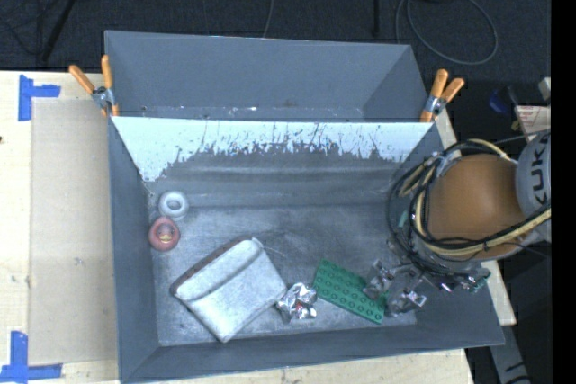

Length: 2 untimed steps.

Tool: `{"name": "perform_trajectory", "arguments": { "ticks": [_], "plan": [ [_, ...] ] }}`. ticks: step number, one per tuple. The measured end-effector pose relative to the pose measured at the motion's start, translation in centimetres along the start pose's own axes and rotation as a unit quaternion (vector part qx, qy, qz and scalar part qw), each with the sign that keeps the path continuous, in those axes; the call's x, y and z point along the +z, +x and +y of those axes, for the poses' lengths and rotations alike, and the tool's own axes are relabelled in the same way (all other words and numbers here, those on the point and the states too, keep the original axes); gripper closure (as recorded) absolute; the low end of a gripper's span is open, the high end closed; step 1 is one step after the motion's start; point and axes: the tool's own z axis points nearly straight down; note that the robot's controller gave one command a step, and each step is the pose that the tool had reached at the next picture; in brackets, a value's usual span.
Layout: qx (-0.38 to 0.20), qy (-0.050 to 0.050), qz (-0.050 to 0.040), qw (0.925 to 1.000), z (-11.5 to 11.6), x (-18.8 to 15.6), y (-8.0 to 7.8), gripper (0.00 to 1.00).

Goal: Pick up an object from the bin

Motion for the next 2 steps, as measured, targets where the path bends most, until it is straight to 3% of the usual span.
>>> {"name": "perform_trajectory", "arguments": {
  "ticks": [1, 2],
  "plan": [
    [-0.147, 0.000, -0.0009, 0.9892, -2.13, -16.22, -2.38, 1.00],
    [-0.145, -0.004, 0.0004, 0.9894, -2.05, -15.91, -2.24, 0.00]
  ]
}}
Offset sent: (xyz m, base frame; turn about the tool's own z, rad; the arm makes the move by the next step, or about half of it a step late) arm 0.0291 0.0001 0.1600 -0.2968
